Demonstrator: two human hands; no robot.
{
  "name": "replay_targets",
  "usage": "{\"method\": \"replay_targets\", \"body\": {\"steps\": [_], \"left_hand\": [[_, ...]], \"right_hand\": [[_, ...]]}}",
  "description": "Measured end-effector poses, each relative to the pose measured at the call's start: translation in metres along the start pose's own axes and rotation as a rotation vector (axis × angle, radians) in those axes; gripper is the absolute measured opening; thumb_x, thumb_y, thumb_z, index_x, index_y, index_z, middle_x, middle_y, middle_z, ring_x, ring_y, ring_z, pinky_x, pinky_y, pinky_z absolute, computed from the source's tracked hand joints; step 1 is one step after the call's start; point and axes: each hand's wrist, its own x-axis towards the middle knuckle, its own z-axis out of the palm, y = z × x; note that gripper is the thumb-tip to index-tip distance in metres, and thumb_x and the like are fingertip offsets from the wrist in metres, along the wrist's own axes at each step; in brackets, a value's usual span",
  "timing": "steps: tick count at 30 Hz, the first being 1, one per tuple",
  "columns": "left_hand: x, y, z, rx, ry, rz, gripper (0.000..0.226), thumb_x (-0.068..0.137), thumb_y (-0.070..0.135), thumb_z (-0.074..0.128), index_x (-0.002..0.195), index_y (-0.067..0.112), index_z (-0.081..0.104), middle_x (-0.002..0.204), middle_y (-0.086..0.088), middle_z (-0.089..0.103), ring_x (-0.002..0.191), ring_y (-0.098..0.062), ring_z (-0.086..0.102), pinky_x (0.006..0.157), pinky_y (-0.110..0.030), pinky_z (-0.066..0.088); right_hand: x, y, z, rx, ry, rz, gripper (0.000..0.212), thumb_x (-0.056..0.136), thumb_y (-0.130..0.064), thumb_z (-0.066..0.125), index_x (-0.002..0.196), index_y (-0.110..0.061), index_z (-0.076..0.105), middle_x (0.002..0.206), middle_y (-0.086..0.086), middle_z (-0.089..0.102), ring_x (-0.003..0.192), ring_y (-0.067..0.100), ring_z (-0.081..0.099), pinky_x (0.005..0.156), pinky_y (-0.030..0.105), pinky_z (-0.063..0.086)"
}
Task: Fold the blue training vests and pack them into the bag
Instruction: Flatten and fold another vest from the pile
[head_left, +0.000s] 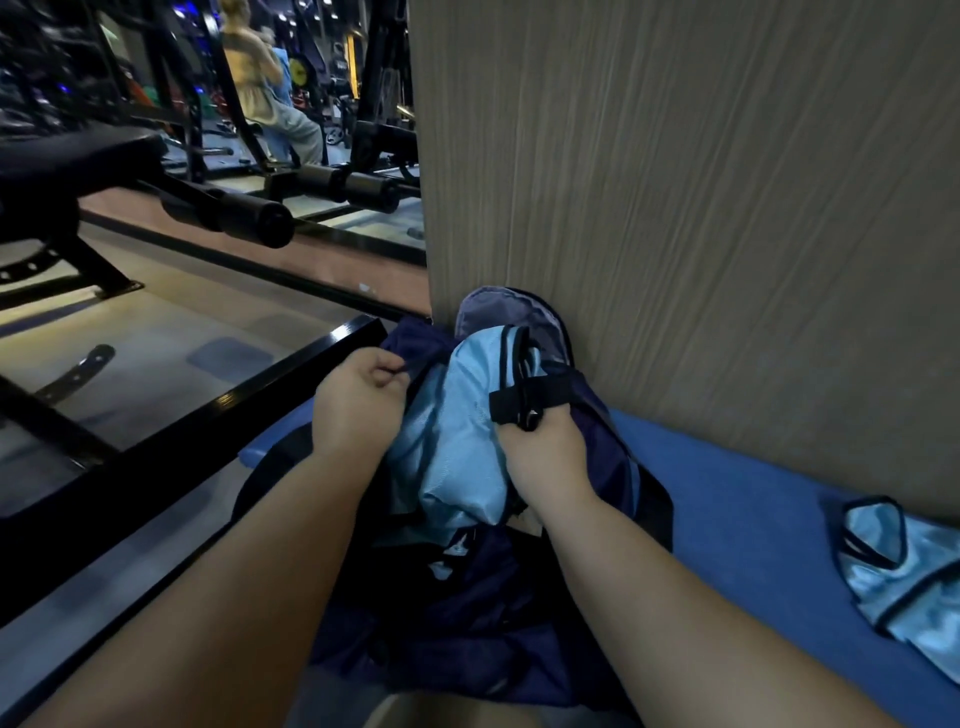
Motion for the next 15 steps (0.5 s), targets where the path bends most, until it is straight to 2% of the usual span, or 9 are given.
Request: {"method": "replay_targets", "body": {"steps": [3,5,7,9,12,13,15], "left_hand": [[0.004,0.01,-0.003,-0.106,0.013,-0.014,0.008,0.092,0.018,0.062,0.099,0.021,0.064,0.077,0.008,0.064,0.07,-0.004,0.056,0.065,-0.015,0.041],[0.0,0.013,0.002,-0.089,-0.037,0.017,0.012,0.093,0.015,0.059,0.101,0.022,0.064,0.08,0.006,0.065,0.073,-0.006,0.058,0.069,-0.015,0.044],[-0.006,0.012,0.013,-0.025,-0.117,0.078,0.018,0.093,0.013,0.057,0.109,0.018,0.065,0.086,0.004,0.066,0.083,-0.014,0.062,0.076,-0.022,0.046],[-0.013,0.009,0.023,0.002,-0.215,0.131,0.024,0.096,0.02,0.057,0.118,0.015,0.063,0.099,0.003,0.065,0.097,-0.016,0.062,0.083,-0.023,0.043],[-0.019,0.004,0.032,0.072,-0.291,0.37,0.045,0.096,0.04,0.044,0.127,0.012,0.063,0.132,-0.005,0.06,0.124,-0.022,0.052,0.104,-0.029,0.037],[-0.02,0.002,0.034,0.127,-0.302,0.461,0.054,0.093,0.044,0.037,0.13,0.013,0.062,0.139,-0.005,0.055,0.129,-0.024,0.048,0.109,-0.034,0.034],[-0.023,-0.001,0.035,0.311,-0.354,0.565,0.07,0.083,0.047,0.02,0.139,0.021,0.053,0.148,0.002,0.046,0.139,-0.023,0.037,0.113,-0.04,0.028]], "right_hand": [[-0.004,-0.005,0.016,-0.017,-0.007,0.001,0.03,0.089,-0.014,0.061,0.116,-0.02,0.047,0.096,-0.001,0.061,0.09,0.017,0.061,0.082,0.033,0.053],[-0.005,-0.008,0.024,-0.082,-0.038,0.011,0.018,0.087,-0.006,0.057,0.102,-0.015,0.05,0.085,0.001,0.058,0.084,0.02,0.06,0.076,0.036,0.054],[-0.004,-0.013,0.026,-0.235,-0.099,0.022,0.012,0.087,-0.002,0.053,0.085,-0.013,0.048,0.077,0.001,0.052,0.081,0.023,0.056,0.072,0.035,0.051],[-0.003,-0.015,0.019,-0.299,-0.164,-0.021,0.014,0.087,-0.002,0.054,0.086,-0.015,0.049,0.075,-0.002,0.051,0.079,0.019,0.054,0.071,0.032,0.05],[-0.008,-0.016,-0.001,-0.275,-0.226,-0.083,0.004,0.085,-0.015,0.058,0.087,-0.013,0.058,0.079,-0.002,0.057,0.062,0.004,0.054,0.049,0.013,0.039],[-0.01,-0.012,-0.007,-0.241,-0.211,-0.099,0.005,0.085,-0.014,0.058,0.084,-0.01,0.059,0.081,-0.001,0.056,0.061,0.003,0.053,0.046,0.012,0.036],[-0.014,-0.001,-0.016,-0.252,-0.077,-0.179,0.006,0.087,-0.008,0.054,0.083,-0.006,0.058,0.083,-0.003,0.051,0.069,0.006,0.051,0.054,0.014,0.035]]}}
